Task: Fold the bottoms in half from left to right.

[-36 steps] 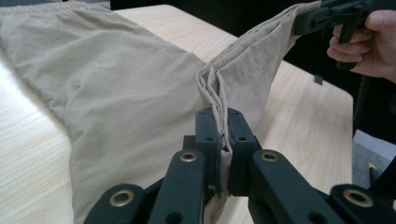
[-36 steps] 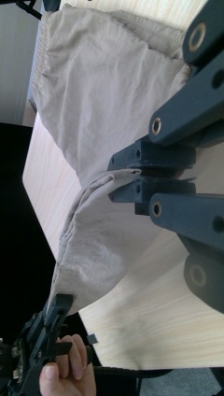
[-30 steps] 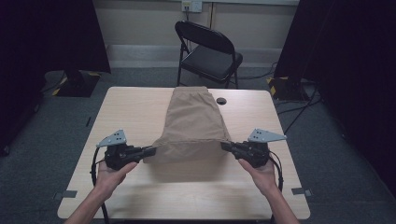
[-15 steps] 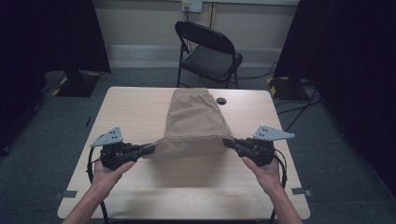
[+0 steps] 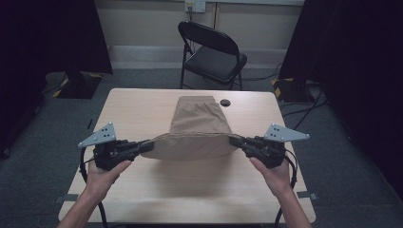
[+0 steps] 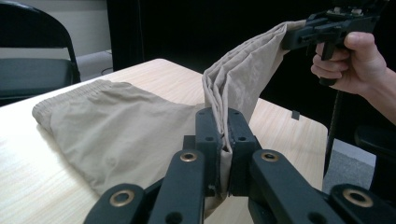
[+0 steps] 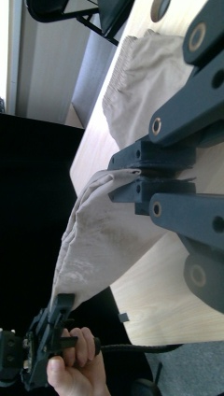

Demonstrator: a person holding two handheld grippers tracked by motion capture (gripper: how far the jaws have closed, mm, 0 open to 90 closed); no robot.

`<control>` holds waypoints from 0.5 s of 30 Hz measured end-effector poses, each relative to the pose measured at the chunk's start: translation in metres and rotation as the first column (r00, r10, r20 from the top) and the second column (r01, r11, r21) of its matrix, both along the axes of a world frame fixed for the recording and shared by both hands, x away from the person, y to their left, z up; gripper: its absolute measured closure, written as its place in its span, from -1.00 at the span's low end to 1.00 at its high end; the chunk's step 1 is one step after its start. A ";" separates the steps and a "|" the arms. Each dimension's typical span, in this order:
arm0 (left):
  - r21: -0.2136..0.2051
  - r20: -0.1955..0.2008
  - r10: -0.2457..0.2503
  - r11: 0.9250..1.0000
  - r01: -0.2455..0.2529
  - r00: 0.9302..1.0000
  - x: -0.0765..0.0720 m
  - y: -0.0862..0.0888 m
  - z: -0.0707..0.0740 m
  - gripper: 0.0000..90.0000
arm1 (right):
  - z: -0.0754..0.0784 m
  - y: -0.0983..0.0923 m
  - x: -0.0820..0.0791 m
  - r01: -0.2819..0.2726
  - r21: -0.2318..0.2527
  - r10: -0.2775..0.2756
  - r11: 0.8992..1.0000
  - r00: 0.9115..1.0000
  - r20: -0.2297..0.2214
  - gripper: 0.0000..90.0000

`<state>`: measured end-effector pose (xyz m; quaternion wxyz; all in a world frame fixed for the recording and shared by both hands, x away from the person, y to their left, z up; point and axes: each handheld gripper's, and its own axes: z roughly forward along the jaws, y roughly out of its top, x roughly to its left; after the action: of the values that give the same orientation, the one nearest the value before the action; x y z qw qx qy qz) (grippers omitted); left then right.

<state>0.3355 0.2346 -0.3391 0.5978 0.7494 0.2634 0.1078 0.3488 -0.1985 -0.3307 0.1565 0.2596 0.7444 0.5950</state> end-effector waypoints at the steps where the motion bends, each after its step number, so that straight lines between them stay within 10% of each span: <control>1: 0.001 0.000 -0.001 1.000 0.001 1.000 0.000 0.000 0.002 0.92 | 0.002 -0.001 -0.001 0.001 0.005 -0.001 1.000 1.000 0.005 0.90; 15: -0.024 0.043 0.012 1.000 -0.011 0.999 0.001 -0.001 0.037 0.92 | 0.022 -0.006 -0.006 0.001 0.030 -0.003 1.000 0.999 0.054 0.90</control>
<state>0.3364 0.2332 -0.3025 0.6116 0.7381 0.2562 0.1241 0.3431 -0.2041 -0.3085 0.1733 0.2466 0.7304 0.6129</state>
